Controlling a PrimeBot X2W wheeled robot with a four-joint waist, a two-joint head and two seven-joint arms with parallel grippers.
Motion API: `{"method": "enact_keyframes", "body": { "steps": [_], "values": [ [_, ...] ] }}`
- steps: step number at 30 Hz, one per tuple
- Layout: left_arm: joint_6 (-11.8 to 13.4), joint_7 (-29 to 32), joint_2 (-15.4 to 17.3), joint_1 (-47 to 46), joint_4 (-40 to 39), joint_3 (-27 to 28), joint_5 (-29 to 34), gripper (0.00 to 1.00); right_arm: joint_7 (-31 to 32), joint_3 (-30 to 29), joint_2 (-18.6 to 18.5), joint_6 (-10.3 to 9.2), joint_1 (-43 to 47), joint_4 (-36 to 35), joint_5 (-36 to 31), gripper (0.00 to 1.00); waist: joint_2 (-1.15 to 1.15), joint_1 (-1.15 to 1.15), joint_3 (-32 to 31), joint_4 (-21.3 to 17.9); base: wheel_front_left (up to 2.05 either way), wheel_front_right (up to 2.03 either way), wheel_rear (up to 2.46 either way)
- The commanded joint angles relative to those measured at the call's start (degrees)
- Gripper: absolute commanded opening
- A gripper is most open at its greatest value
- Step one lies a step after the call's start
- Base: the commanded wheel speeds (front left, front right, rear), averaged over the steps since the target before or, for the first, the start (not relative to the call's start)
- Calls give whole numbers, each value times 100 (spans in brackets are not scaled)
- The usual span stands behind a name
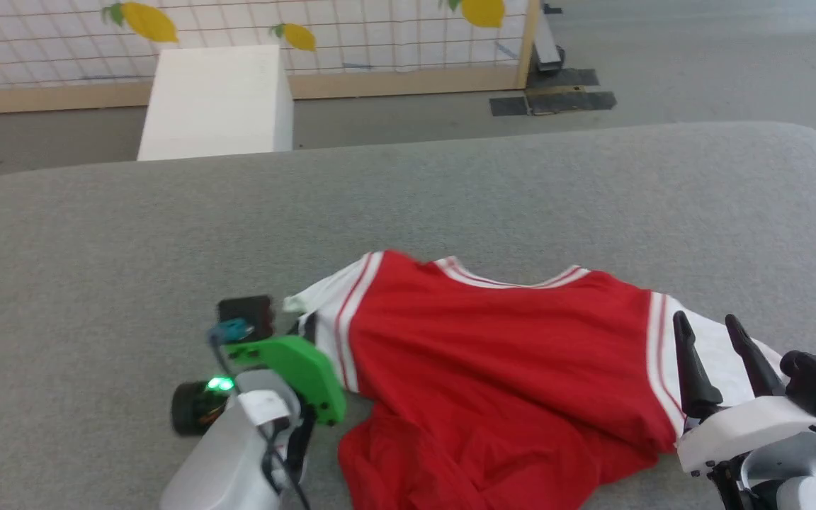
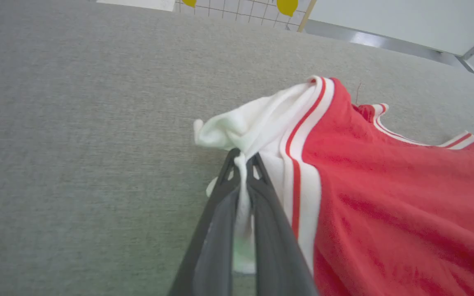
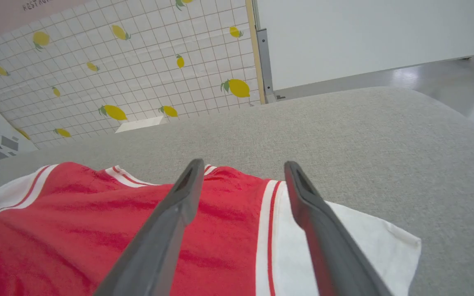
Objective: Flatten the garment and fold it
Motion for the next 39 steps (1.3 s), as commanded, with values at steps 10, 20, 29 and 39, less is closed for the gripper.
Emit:
{"method": "enact_keyframes", "body": {
  "steps": [10,20,29,39],
  "values": [
    [651,172,650,1420,-1131,582,-389,0,167,-98,-4,-9,5,35,-247,100,0,0,-184,507,0,0,0],
    [844,309,738,1729,-1884,555,-406,0,1456,-1009,-4,-9,-1531,1905,-1065,100,0,0,23,643,0,0,0],
    [790,395,702,1655,-2030,439,-426,0,2824,-1371,-4,-9,-2580,3242,-1491,100,0,0,209,749,0,0,0],
    [741,404,692,1618,-1997,380,-460,0,3950,-1498,-4,-9,-3025,3841,-1763,0,0,0,302,781,0,0,0]
  ]
}}
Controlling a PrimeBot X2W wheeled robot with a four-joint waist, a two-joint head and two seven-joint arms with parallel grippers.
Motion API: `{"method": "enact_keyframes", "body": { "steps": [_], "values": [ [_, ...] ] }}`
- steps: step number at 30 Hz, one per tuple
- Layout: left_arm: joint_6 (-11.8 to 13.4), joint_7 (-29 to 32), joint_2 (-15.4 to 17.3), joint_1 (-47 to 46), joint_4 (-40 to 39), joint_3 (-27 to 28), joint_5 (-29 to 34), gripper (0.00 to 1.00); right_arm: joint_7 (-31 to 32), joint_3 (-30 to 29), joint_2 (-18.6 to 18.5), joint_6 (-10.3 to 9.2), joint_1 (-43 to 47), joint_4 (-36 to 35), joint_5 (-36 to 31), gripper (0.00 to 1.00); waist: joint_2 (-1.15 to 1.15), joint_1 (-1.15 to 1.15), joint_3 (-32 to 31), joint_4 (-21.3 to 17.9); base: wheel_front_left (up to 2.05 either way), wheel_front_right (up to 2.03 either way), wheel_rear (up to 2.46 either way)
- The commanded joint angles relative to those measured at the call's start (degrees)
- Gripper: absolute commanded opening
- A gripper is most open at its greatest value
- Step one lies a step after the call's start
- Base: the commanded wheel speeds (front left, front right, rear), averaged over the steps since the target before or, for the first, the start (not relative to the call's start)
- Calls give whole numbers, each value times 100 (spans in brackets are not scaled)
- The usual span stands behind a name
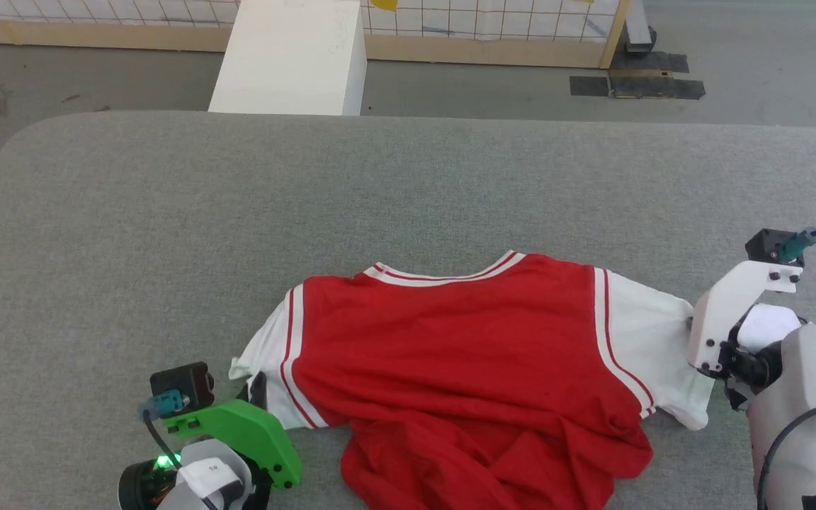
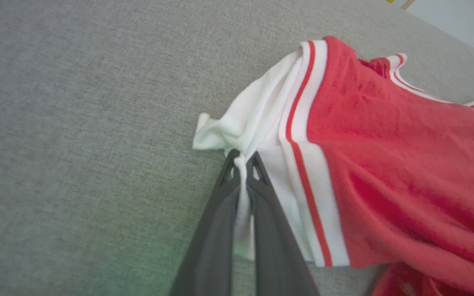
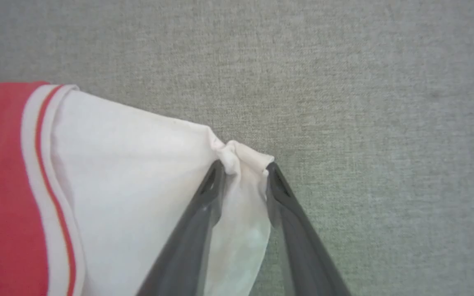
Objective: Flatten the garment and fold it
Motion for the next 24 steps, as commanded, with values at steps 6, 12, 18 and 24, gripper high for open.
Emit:
{"method": "enact_keyframes", "body": {
  "steps": [6,12,18,24],
  "values": [
    [-101,-148,58,-125,-65,64,-26,0,-98,410,45,-9,61,-255,315,0,0,0,-130,-95,0,0,0],
    [-345,-264,190,-577,-402,268,-149,0,-426,957,-75,-9,-84,-1274,626,0,0,0,-208,-241,0,0,0],
    [-605,-94,389,-1630,-614,493,-272,0,-522,1488,-436,-9,-790,-2164,853,0,0,0,65,-437,0,0,0],
    [-678,57,585,-3239,-458,732,-195,0,-875,1882,-727,-9,-2126,-2433,789,0,0,0,720,-588,0,0,0]
  ]
}}
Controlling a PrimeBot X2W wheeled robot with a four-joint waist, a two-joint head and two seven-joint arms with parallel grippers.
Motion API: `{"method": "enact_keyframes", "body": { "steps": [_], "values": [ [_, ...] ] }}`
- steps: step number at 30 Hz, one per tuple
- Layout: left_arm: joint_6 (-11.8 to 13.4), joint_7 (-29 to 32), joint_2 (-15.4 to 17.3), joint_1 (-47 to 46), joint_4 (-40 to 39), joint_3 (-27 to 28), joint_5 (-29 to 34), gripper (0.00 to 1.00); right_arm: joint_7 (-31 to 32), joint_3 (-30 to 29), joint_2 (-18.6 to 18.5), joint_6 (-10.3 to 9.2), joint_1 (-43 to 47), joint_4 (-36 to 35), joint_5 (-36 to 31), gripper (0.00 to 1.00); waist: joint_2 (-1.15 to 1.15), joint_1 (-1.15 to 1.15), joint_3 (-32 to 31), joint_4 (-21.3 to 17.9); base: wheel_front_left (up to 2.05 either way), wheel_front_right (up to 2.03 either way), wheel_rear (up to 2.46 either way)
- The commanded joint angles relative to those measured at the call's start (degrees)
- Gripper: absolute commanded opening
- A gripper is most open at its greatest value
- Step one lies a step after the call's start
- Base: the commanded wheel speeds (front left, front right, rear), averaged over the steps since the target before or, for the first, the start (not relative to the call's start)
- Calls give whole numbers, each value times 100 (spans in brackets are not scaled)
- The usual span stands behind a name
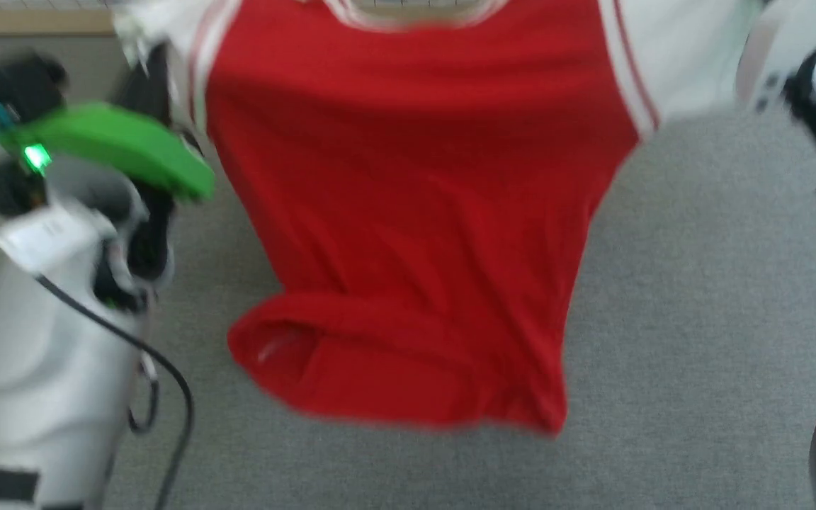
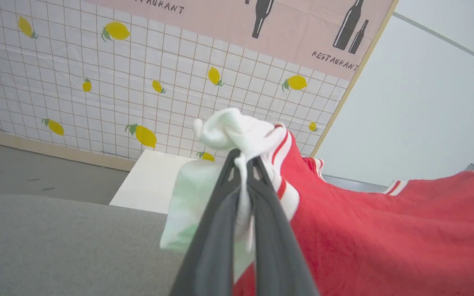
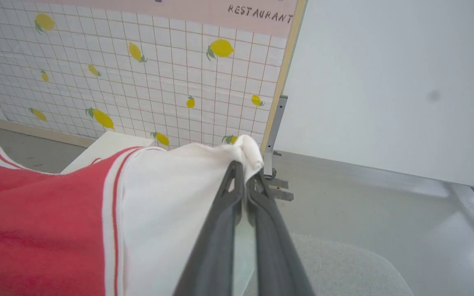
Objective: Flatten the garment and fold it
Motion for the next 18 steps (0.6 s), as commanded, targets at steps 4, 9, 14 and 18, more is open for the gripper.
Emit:
{"method": "enact_keyframes", "body": {
  "steps": [4,9,14,18],
  "values": [
    [29,-50,64,-1152,307,219,58,0,-466,153,-129,-9,-1036,43,-161,0,0,0,807,-191,0,0,0],
    [98,-311,-34,-2233,695,504,-5,0,-1063,199,-182,-9,-2054,175,-394,0,0,0,1195,-195,0,0,0],
    [63,-656,-214,-3096,1045,795,-208,0,-1766,75,-105,-9,-2913,368,-656,0,0,0,1461,-193,0,0,0],
    [-52,-887,-245,-3462,1326,786,-169,0,-2282,-86,42,-9,-3299,599,-661,0,0,0,1535,-172,0,0,0]
  ]
}}
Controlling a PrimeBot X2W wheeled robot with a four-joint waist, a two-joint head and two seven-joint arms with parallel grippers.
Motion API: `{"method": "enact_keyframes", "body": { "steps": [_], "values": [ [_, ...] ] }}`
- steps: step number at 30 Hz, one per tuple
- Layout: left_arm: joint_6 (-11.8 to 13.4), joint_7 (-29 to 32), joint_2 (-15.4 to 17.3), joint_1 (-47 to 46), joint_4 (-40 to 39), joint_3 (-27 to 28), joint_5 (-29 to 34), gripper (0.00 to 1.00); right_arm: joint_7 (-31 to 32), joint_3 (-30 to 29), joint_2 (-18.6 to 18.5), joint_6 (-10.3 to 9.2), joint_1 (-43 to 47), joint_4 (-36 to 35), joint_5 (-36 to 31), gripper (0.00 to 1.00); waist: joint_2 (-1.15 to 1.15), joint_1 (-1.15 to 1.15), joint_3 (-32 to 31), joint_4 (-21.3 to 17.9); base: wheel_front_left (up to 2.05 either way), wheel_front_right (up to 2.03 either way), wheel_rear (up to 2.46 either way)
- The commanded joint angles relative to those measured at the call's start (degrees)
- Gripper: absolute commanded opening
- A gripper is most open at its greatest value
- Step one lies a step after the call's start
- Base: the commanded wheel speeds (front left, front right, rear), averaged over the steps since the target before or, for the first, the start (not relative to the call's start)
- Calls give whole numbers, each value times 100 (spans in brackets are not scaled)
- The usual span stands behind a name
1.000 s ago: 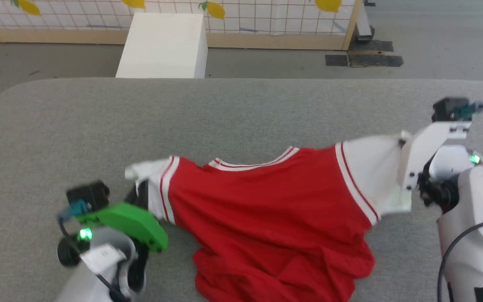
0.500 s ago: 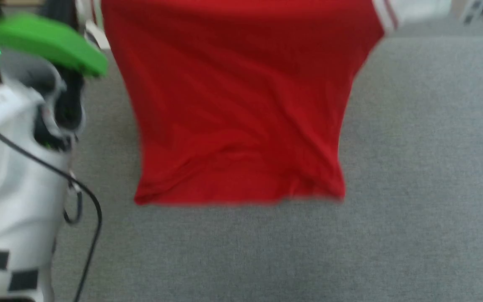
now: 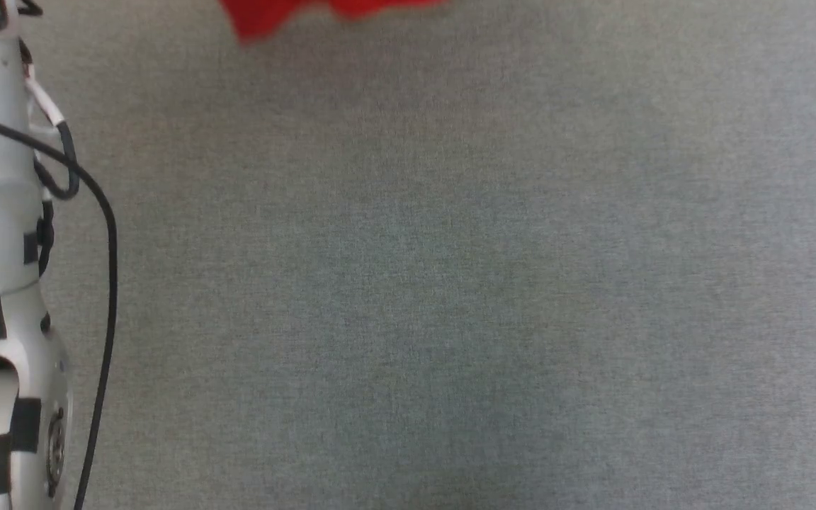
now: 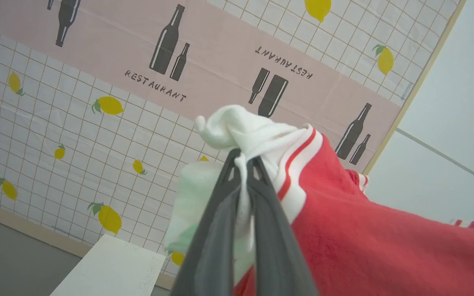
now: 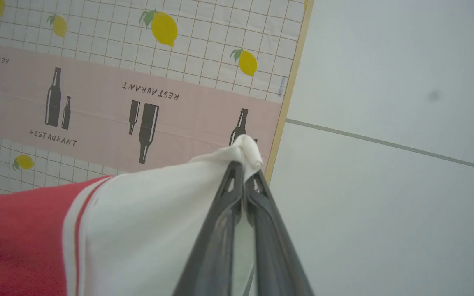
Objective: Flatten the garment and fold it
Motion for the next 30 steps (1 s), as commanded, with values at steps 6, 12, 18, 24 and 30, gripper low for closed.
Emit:
{"method": "enact_keyframes", "body": {
  "steps": [6,12,18,24,30],
  "values": [
    [-273,-158,-55,277,513,-203,38,0,-243,80,65,-9,357,663,87,0,0,-1,43,52,0,0,0],
    [-632,20,-53,1418,859,-474,-75,0,-191,408,2,-9,1521,1096,781,0,0,-1,-275,71,0,0,0],
    [-805,301,-55,2880,747,-716,-237,0,287,652,-13,-9,3023,1015,1756,0,0,-1,-801,70,0,0,0],
    [-662,563,-111,4543,293,-877,-447,0,1077,584,-108,-9,4648,477,2265,0,0,-1,-1285,86,0,0,0],
    [-485,681,-175,5941,-275,-951,-667,0,1758,133,-58,-9,6182,-540,2204,0,0,-1,-1645,154,0,0,0]
  ]
}}
